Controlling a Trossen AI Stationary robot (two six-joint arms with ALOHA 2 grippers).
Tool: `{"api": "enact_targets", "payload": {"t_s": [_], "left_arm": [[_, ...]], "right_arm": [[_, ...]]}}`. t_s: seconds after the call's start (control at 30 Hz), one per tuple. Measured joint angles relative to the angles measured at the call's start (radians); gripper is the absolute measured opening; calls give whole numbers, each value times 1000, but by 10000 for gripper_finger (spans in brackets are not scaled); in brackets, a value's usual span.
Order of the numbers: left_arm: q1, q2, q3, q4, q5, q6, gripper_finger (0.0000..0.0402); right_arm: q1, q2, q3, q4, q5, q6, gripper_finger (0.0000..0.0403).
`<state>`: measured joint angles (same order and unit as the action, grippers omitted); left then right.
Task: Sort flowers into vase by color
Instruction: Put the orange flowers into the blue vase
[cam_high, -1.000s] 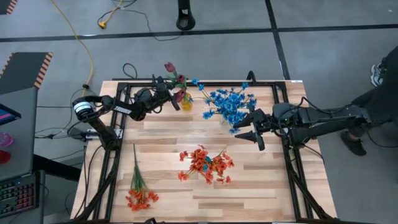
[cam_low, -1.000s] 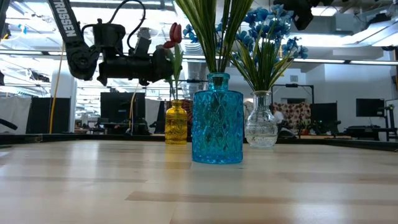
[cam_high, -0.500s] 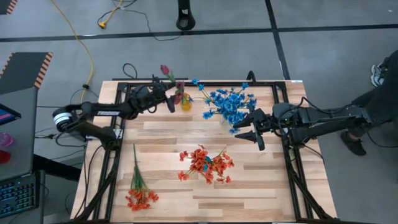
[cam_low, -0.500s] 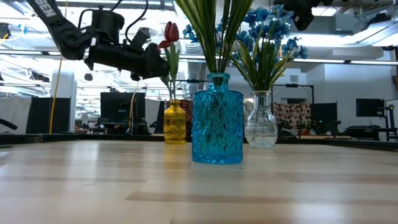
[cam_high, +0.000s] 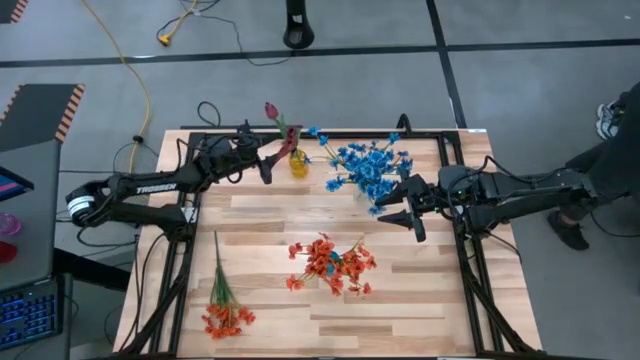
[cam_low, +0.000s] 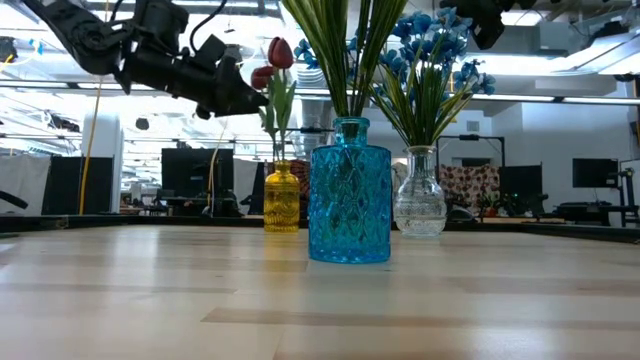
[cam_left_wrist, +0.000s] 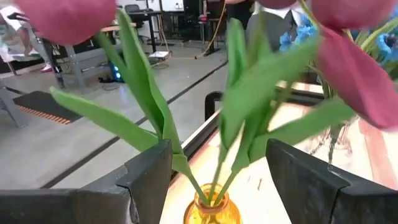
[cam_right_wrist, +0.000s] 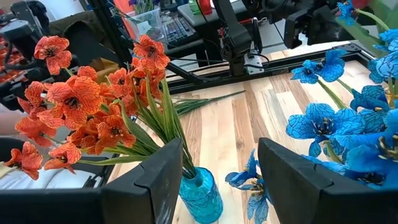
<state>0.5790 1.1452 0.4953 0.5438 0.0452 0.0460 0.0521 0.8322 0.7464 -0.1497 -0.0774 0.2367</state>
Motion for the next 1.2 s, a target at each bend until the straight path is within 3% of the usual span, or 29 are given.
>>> {"api": "enact_targets", "payload": {"t_s": [0.33,0.67,1.03,1.2], "left_arm": [[0,-109,0,-189,-1,13,249],[-26,-287,0,-507,-4,52,249],[-159,-506,0,-885,5,13,249],[-272,-544,0,-1046,86,20,249]], "right_arm": [[0,0,0,-1,0,0,235],[0,0,0,-23,0,0,235],[0,0,0,-23,0,0,235],[0,0,0,-23,0,0,235]]}}
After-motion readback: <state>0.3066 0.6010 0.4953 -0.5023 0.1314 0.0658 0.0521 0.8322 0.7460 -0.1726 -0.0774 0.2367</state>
